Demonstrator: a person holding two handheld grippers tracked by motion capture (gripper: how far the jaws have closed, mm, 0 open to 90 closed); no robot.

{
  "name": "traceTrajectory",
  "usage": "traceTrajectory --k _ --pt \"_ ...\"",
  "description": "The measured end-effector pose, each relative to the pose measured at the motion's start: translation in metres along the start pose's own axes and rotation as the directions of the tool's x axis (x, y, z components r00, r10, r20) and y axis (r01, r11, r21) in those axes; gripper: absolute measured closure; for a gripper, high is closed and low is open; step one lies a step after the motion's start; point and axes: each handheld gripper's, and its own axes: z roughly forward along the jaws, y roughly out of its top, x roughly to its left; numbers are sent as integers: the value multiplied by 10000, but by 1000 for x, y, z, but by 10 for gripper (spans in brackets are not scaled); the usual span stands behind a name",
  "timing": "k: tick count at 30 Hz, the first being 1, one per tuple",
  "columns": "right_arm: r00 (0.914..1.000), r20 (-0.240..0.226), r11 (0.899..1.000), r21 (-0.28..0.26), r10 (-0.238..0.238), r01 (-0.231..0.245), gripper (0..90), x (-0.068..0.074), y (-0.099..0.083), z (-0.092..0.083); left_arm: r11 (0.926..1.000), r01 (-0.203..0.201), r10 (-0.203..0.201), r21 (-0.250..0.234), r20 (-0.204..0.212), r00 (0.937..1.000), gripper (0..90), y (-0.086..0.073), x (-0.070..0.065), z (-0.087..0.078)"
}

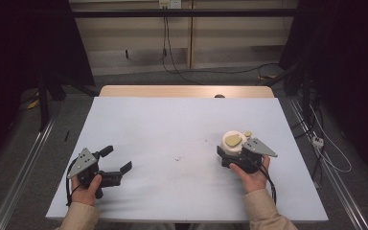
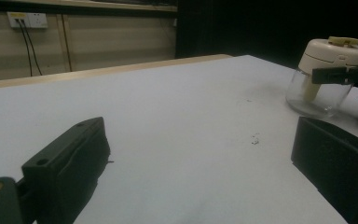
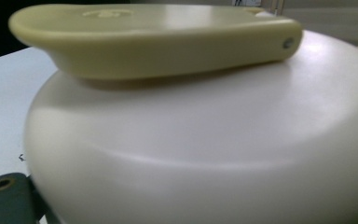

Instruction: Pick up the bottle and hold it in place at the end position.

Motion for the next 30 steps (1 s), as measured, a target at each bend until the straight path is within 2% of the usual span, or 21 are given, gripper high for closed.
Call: traceTrajectory --k 5,7,13,19,27,30 --pt "9999 -165 9999 -130 28 -30 69 2 1 -1 10000 -58 58 -44 -13 10000 34 1 0 -1" --pt "9999 -125 9997 -229 -101 98 69 2 2 -1 10000 -42 42 -52 -44 10000 34 1 0 -1" --pt "9996 -163 9986 -471 221 -229 70 -1 5 -1 10000 -51 51 -36 -18 10000 34 1 0 -1" --pt "9994 -308 9976 -669 146 -167 70 1 11 2 10000 -22 22 -42 -29 10000 34 1 1 -1" --pt "9970 -722 9968 -724 275 -327 70 9 18 13 10000 15 -15 -64 19 10000 35 0 2 -2" --pt "9973 -721 9968 -776 128 -184 70 12 21 16 10000 13 -13 -65 16 10000 35 0 2 -2"
